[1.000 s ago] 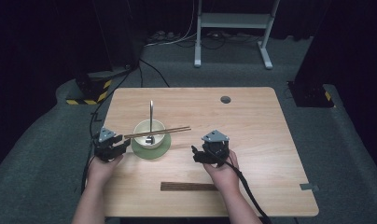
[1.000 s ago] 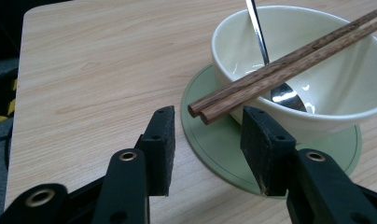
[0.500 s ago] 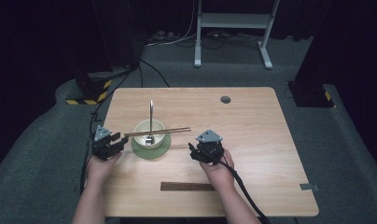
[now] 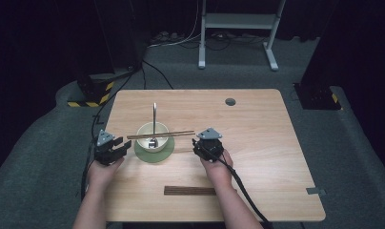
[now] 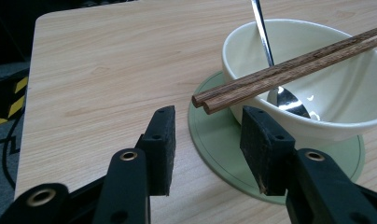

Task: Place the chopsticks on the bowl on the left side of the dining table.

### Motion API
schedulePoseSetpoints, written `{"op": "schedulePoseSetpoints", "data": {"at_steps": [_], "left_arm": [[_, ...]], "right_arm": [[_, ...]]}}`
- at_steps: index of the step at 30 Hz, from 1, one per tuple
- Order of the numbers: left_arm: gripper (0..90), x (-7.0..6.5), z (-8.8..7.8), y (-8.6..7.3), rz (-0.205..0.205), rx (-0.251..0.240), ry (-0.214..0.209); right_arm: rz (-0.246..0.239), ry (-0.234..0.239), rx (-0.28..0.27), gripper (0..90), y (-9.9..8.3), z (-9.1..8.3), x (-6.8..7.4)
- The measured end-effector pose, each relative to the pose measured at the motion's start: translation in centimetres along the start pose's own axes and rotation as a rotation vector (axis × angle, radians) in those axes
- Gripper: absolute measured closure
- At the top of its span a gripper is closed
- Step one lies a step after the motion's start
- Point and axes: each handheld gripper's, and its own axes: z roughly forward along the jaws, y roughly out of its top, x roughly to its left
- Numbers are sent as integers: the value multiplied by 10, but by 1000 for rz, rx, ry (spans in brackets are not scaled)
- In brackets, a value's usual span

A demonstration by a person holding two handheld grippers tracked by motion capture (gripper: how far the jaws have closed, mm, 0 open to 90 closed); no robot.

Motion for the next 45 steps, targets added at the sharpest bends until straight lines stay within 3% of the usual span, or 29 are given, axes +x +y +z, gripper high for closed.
{"op": "schedulePoseSetpoints", "data": {"at_steps": [5, 9, 10, 12, 18, 21, 24, 30, 41, 45], "left_arm": [[567, 2, 2, 0, 3, 0, 0], [582, 2, 3, 0, -22, -9, -9], [593, 2, 3, 0, -8, -8, -10], [596, 1, 5, 0, -8, -12, -8], [611, 1, 6, 0, -5, -12, -9], [618, 1, 7, 0, -5, -13, -14], [623, 0, 8, 0, -8, -13, -14], [632, 0, 8, 0, -13, -18, -13], [634, 0, 8, 0, -17, -16, -12], [634, 2, 8, 0, -10, -15, -6]], "right_arm": [[30, -5, -9, 648, 0, 6, -3], [21, 7, -17, 744, 2, 10, 0], [36, 4, -8, 763, 1, 12, 3], [20, -7, -13, 772, 1, 13, 3], [41, -12, -21, 797, 2, 14, 5], [15, -10, -15, 803, 4, 16, 8], [0, -16, -16, 798, 5, 17, 11], [21, -20, -3, 654, 5, 21, 8], [20, -7, -10, 686, 4, 23, 13], [13, -23, -7, 615, 5, 23, 12]]}}
